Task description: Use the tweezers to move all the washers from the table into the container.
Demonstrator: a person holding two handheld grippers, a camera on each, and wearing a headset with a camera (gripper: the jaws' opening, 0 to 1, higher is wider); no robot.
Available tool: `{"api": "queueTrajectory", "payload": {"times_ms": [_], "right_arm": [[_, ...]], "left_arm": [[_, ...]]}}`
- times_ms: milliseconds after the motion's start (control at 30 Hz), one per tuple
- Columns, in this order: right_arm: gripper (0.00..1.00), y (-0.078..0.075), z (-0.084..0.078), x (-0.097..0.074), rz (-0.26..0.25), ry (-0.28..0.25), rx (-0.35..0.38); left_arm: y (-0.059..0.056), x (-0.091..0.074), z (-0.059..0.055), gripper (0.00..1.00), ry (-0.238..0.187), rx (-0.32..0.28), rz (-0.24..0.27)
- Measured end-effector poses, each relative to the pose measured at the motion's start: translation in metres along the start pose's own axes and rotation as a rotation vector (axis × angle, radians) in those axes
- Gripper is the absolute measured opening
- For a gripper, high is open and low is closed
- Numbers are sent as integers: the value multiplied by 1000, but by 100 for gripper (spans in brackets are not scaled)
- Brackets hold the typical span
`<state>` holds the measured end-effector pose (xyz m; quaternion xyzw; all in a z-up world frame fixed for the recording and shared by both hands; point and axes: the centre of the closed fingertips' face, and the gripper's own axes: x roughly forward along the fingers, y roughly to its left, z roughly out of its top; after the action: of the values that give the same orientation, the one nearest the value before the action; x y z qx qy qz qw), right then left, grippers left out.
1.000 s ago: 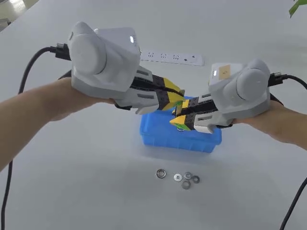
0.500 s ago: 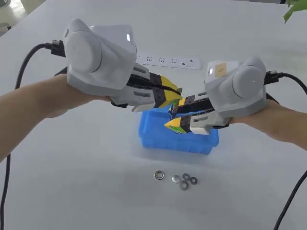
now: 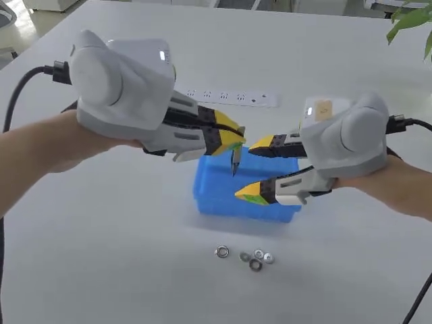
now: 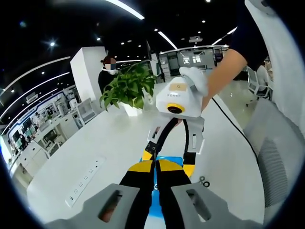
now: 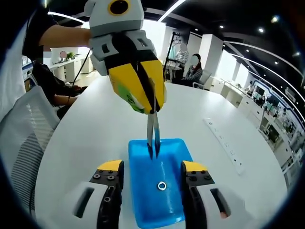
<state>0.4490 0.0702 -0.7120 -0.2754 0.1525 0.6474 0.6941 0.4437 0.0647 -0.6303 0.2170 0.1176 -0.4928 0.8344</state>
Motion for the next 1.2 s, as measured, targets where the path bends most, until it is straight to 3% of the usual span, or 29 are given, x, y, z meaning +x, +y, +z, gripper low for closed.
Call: {"api": "queueTrajectory", "payload": {"times_ms": [333, 533, 767, 1200], "right_arm": [[61, 22, -6, -23, -12, -12, 11], [74, 40, -11, -34, -4, -23, 45], [81, 59, -22, -47, -10, -19, 88], [92, 102, -63, -71, -1, 34, 176]], "left_arm": [[-18, -12, 2, 5, 14, -4, -6], [-37, -19, -2, 5, 20, -21, -14], [-61, -23, -9, 5, 27, -52, -38], [-95, -23, -31, 5, 45, -112, -51]]}}
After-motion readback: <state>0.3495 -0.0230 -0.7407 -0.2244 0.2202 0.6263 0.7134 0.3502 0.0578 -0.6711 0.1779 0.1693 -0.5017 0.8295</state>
